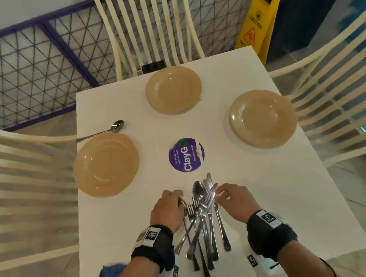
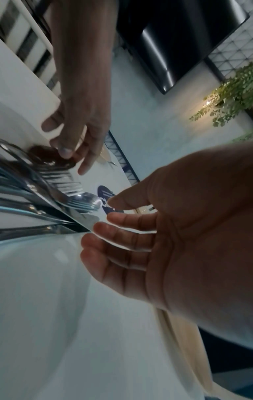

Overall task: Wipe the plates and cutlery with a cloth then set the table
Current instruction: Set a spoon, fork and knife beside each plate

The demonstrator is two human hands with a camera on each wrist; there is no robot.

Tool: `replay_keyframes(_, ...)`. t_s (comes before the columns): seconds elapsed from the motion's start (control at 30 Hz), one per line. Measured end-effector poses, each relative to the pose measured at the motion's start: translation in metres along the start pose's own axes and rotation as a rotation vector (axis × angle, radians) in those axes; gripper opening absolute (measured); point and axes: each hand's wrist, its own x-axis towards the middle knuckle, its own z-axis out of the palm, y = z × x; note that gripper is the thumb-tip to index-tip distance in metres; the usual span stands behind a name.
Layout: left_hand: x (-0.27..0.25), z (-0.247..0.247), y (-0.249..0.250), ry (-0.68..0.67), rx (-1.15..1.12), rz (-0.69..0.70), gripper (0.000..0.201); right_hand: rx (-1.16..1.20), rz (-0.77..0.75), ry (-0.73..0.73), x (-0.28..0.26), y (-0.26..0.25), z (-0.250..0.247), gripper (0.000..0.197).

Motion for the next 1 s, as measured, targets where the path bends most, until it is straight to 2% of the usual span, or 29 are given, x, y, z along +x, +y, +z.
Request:
replay_keyframes(0.1,-0.003,0.008,0.002,0.037,0.057,-0.037,0.039,-0.026,-0.019,-0.061,-0.013,0.004,0.010,0.017)
replay_keyframes(0.3,-0.006,-0.003,-0.002,0.073,0.007,-0.083,0.030,-0.111,-0.082,-0.158,-0.029,-0.003,0.018,0.023)
replay_keyframes(0.4,-0.010,-0.021,-0.010,0.059,-0.029,-0.076,0.030,-0.108,-0.095,-0.181,-0.032,-0.010,0.020,0.025)
replay_keyframes(0.57,-0.018,-0.066,-0.026,0.131,-0.084,-0.064,0.031,-0.077,-0.131,-0.199,-0.031,-0.029,0.022,0.024)
replay_keyframes(0.8,-0.024,-0.139,-0.030,0.288,-0.064,0.074,0.026,-0.058,-0.205,-0.212,-0.012,-0.075,0.040,0.025)
replay_keyframes(0.93,-0.023,-0.174,-0.032,0.477,-0.093,0.161,0.025,-0.041,-0.210,-0.182,0.009,-0.101,0.048,0.029)
replay_keyframes(1.0,-0.019,-0.187,-0.034,0.590,-0.184,0.148,0.027,0.087,-0.139,-0.199,0.022,-0.113,0.046,0.030)
